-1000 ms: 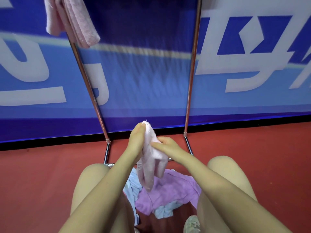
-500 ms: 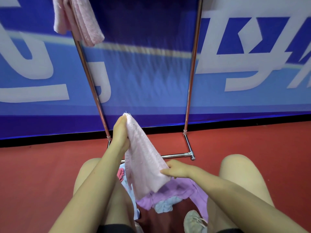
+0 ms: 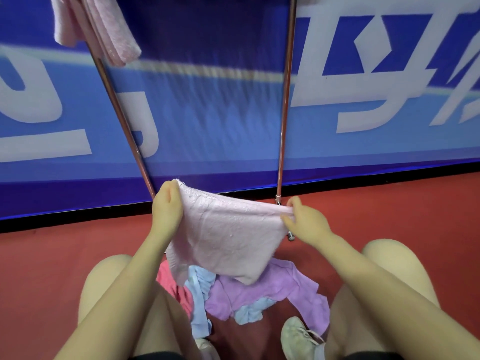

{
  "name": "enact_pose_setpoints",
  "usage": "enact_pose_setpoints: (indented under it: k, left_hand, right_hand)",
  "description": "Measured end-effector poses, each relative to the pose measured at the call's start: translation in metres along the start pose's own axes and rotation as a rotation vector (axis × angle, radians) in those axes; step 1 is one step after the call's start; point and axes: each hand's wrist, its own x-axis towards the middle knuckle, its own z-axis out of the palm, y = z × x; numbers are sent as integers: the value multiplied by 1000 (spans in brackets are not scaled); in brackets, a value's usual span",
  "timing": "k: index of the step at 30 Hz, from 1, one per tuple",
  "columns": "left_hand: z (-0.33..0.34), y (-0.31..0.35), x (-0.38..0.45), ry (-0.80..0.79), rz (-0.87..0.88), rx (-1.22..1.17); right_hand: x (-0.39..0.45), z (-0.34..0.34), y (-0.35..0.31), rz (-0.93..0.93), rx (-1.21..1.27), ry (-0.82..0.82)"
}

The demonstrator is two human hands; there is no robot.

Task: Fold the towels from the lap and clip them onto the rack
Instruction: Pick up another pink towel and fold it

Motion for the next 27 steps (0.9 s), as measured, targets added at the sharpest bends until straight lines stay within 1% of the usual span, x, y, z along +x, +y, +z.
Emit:
enact_pose_setpoints:
  k: [3,5,8,10,14,16,19,22,24,27]
  left_hand:
    - [4,-3,0,-96,71,70]
    - [7,-4,0,-163,106,127]
    - [11,-5,-1,-223,96,111]
    - [12,-6,-2,-206,83,83]
    - [17,-7,-2,-79,1,19]
    - [22,-8,-4,-27,-72,-30]
    - [29,-9,-5,27,-147,-96]
    - [31,-8,-2,60,-182,-138]
    - [31,-6,0,70,-182,-156]
    - [31,-1,0,59,-138,-140]
  right_hand:
    - [2,-10,7,12,-69,110]
    - [5,-10,14,12,-82,141]
    - [6,-16,23,35,-45,144]
    - [7,-21,28,67,50,136]
    - [8,-25,26,124,367,121]
    - [8,-24,24,130,416,139]
    - [9,-21,23,133,429,169]
    - [9,-18,20,154,354,150]
    - [10,-14,18,151,290,132]
    - [10,-8,17,141,235,87]
